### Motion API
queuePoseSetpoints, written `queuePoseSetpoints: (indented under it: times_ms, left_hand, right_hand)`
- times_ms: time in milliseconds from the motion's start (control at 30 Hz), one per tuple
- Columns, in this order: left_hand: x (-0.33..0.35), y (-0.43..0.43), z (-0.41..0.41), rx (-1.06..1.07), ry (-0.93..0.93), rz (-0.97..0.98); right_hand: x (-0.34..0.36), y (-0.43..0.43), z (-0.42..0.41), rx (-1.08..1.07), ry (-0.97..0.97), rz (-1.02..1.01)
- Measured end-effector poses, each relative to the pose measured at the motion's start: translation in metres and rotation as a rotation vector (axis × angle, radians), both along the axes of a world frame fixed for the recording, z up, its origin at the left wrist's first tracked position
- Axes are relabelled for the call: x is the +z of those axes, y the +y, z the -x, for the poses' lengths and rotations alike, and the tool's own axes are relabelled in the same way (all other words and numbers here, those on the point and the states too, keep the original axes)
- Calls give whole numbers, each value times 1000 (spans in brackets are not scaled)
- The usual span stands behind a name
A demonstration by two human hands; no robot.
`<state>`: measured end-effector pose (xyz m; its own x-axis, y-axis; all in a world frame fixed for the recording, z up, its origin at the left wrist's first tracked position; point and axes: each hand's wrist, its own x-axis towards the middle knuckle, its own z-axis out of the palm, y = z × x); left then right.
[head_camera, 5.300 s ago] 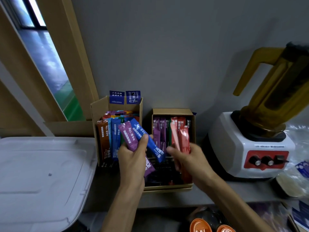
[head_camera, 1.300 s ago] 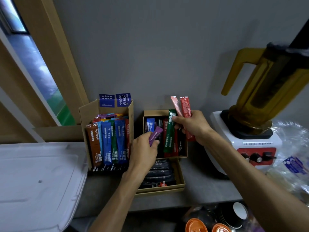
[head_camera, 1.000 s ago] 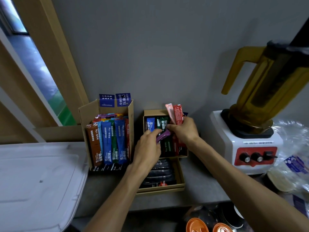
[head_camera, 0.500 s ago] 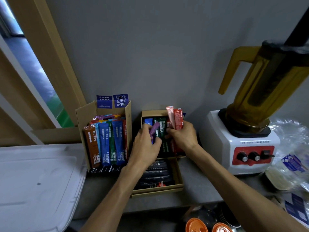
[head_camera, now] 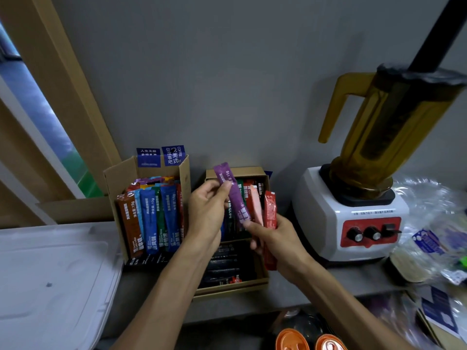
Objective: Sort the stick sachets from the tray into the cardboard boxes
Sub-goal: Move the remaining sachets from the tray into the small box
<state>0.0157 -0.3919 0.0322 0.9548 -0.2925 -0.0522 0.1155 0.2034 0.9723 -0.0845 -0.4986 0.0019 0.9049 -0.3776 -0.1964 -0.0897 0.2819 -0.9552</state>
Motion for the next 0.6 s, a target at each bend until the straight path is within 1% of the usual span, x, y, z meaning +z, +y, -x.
queuePoseSetpoints:
  times_ms: [67,133,167,200,233,267,300,333,367,400,467,600]
  left_hand:
    - [-4,5,0,-25,-3,-20]
    - [-10,16,4,27,-117,-207]
    - [-12,22,7,75,-230,-328]
    - [-13,27,10,115,-390,-451]
    - [-11,31,12,130,-597,-574]
    - [-10,31,12,106,-812,-699]
    - [-10,28,10,40,-977,-812]
    - [-8,24,8,-43,-1079,-905]
    - [-7,21,6,-132,-1123,-974]
    - [-6,18,6,-199,-1121,-1011]
    - [-9,13,8,-240,-1043,-992]
    - [-15,-9,5,-176,-635,-897]
  right_hand:
    - [-1,-3,0,-92,14,0]
    - [2,-14,2,-209,33,84]
    - [5,-21,4,-240,35,139]
    - [9,-29,7,-239,37,193]
    - [13,-35,10,-209,45,242]
    - [18,-40,12,-161,55,285]
    - [22,-43,14,-107,62,322]
    - [25,-46,15,-58,58,349]
    - [29,-48,14,-24,44,364]
    - [31,-49,14,-9,28,366]
    - [34,-50,16,-37,5,343]
    - [27,-51,16,-226,52,322]
